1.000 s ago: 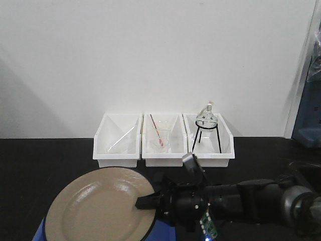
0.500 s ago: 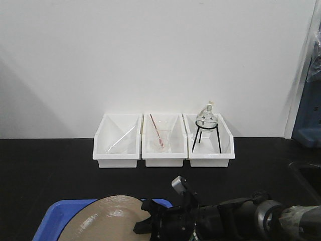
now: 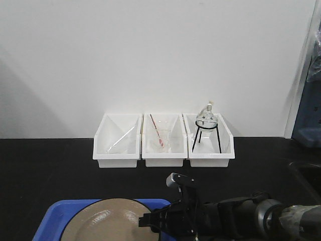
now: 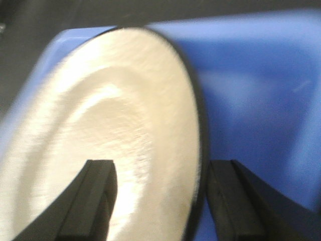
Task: Place disk in tray to left cabinet
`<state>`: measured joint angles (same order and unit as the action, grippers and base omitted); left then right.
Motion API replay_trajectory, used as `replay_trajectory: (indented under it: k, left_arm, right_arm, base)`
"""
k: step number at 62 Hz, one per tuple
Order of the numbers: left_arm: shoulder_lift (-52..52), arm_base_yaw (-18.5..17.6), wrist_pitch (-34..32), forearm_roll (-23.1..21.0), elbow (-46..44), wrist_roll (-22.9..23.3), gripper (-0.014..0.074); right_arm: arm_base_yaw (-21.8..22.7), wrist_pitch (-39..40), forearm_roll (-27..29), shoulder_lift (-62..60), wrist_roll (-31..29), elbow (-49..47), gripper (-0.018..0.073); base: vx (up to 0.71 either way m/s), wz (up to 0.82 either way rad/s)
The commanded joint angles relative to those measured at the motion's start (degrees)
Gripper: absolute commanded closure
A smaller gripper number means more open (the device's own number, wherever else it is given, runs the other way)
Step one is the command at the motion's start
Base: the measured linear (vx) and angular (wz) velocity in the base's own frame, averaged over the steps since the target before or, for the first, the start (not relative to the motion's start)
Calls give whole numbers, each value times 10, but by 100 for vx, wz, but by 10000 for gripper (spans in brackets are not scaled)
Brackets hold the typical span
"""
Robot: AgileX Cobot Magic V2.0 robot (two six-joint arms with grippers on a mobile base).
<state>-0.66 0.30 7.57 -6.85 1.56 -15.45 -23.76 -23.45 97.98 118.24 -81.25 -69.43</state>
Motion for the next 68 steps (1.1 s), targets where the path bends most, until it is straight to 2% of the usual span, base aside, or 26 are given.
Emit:
replay_trajectory:
  k: [1,10,31,44,51,56,58,62,65,68]
  left_arm:
    - [-3,0,-45,-2,12,1,600]
    - [-3,0,-45,-2,12,1,600]
    - [-3,0,-45,-2,12,1,600]
    - [-3,0,-58,-2,10,1,600]
    - [-3,0,-107,-5,5,1,600]
    - [-3,0,-151,-35,5,5,600]
    - [-3,0,-169,-55,5,19,600]
    - [-3,0,-209,-123,-1,69,600]
    - [-3,0,-196,-163,-20,104,600]
    - [-3,0,-150,-186,-47,112,600]
  right_arm:
    - [5,60,43,-54,-97,-20,87]
    - [5,153,43,-89,-159,-32,90]
    - [5,293,35,-204,-166,-30,90]
    - [3,292,25,-292,-170,19,90]
    - [3,273,25,-338,-170,63,90]
    - [3,257,24,-366,-170,89,90]
    - [3,249,22,-375,-172,99,90]
    - [3,239,15,-391,-177,115,90]
    - [3,238,14,-398,-180,122,90]
    - [3,239,14,-404,-181,128,90]
  base:
    - [0,0]
    - [0,0]
    - [0,0]
    - [0,0]
    - [0,0]
    - [0,0]
    - [0,0]
    - [0,0]
    - [0,0]
    - [0,0]
